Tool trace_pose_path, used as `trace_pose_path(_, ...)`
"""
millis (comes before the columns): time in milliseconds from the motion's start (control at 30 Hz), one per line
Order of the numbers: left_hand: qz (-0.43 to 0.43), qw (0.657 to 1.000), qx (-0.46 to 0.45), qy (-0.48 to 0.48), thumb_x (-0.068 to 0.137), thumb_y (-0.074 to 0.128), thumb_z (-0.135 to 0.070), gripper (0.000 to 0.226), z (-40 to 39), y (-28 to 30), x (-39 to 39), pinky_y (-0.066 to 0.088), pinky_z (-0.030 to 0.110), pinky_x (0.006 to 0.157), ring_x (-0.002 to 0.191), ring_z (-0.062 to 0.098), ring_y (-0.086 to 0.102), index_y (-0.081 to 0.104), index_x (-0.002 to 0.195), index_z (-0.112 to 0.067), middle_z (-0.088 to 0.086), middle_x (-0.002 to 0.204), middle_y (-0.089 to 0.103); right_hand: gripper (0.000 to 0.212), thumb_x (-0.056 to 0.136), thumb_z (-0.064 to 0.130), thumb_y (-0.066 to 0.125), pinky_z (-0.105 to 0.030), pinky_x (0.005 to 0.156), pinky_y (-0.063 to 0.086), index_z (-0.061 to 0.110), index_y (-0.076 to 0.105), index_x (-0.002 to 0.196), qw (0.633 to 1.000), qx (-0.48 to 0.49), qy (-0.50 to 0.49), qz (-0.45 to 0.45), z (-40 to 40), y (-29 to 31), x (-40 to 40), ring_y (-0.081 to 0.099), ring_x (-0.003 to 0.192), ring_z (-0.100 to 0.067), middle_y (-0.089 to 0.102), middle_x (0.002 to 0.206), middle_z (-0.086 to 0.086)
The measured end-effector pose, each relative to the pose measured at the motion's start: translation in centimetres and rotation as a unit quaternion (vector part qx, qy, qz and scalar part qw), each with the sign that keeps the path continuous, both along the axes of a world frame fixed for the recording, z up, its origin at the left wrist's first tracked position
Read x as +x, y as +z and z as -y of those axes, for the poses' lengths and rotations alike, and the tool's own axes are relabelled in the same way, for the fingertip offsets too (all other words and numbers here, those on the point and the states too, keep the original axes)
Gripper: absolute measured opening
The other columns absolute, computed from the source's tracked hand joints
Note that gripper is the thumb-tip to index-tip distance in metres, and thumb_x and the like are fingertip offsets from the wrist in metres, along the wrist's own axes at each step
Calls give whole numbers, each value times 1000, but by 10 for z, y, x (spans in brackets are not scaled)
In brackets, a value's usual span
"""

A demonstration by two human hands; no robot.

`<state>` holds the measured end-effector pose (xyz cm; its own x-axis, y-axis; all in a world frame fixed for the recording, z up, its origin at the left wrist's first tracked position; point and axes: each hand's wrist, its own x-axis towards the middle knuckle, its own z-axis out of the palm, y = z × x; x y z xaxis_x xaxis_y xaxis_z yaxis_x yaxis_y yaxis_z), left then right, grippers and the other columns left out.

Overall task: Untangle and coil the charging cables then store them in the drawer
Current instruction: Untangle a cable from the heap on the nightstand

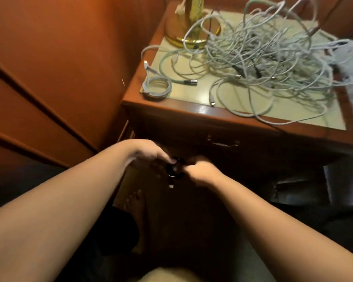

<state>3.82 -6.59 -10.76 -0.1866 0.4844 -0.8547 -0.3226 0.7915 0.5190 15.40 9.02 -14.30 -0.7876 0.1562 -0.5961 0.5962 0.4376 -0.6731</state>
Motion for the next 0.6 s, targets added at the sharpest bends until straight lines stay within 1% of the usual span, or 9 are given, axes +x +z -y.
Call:
trace_pose_path(33, 25, 999, 34, -6, 102, 56, -19, 18, 1, 20, -2, 56, 27, 71, 77, 14, 69, 70, 106, -9, 3, 92, 75, 21, 96, 31, 71, -29, 56, 42, 12, 71, 87, 1000, 2, 16, -13, -3, 18, 5, 57, 71, -23, 60, 78, -7)
trace_pose_path(67, 19, 998, 60, -21, 102, 56, -20, 18, 4, 41, -4, 55, 27, 73, 77, 12, 68, 70, 107, -10, 3, 95, 73, 26, 95, 32, 71, -30, 54, 43, 13, 65, 78, 999, -6, 21, -28, -6, 37, 10, 56, 66, -23, 58, 73, -9)
trace_pose_path(167, -29, 990, 136, -8, 98, 61, -23, 22, 12, 95, -5, 54, 30, 77, 85, 15, 65, 70, 113, -10, 4, 99, 71, 29, 97, 33, 71, -25, 49, 44, 17, 62, 76, 992, -85, -6, -91, -12, 93, 20, 53, 59, -14, 57, 71, -4)
trace_pose_path(267, -88, 976, 198, 12, 86, 72, -25, 29, 16, 137, 4, 55, 30, 75, 93, 19, 64, 72, 109, -8, 3, 95, 71, 27, 97, 35, 72, -26, 52, 44, 21, 67, 75, 976, -169, -31, -137, -18, 140, 26, 53, 59, -9, 59, 71, 2)
trace_pose_path(367, -167, 954, 235, 82, 79, 78, -28, 24, 17, 159, 7, 52, 34, 79, 102, 24, 64, 77, 99, -14, 6, 100, 74, 19, 97, 29, 71, -29, 58, 49, 20, 74, 81, 952, -257, -79, -148, -23, 169, 24, 61, 64, -14, 67, 80, -1)
trace_pose_path(433, -225, 938, 232, 128, 76, 80, -28, 35, 14, 169, 3, 51, 37, 81, 107, 24, 67, 75, 108, -14, 7, 106, 76, 11, 96, 27, 72, -31, 62, 53, 18, 77, 92, 944, -269, -98, -162, -26, 182, 16, 66, 70, -16, 74, 89, -4)
trace_pose_path(467, -250, 929, 232, 147, 76, 81, -27, 38, 12, 174, -1, 52, 37, 79, 105, 23, 70, 73, 110, -12, 9, 105, 77, 13, 96, 26, 72, -32, 63, 55, 14, 77, 100, 943, -268, -104, -169, -26, 186, 9, 67, 71, -16, 75, 93, -5)
trace_pose_path(533, -293, 907, 244, 176, 81, 82, -21, 32, 7, 183, -10, 56, 39, 78, 97, 23, 74, 72, 109, -9, 11, 100, 78, 25, 96, 24, 73, -29, 60, 56, 6, 74, 113, 940, -265, -118, -180, -26, 192, -5, 68, 70, -15, 77, 97, -7)
trace_pose_path(600, -330, 885, 256, 208, 83, 82, -15, 28, 3, 186, -20, 60, 40, 78, 94, 25, 76, 73, 107, -6, 12, 97, 79, 32, 94, 23, 75, -28, 57, 56, 5, 71, 120, 938, -265, -135, -181, -26, 194, -22, 69, 69, -14, 78, 98, -6)
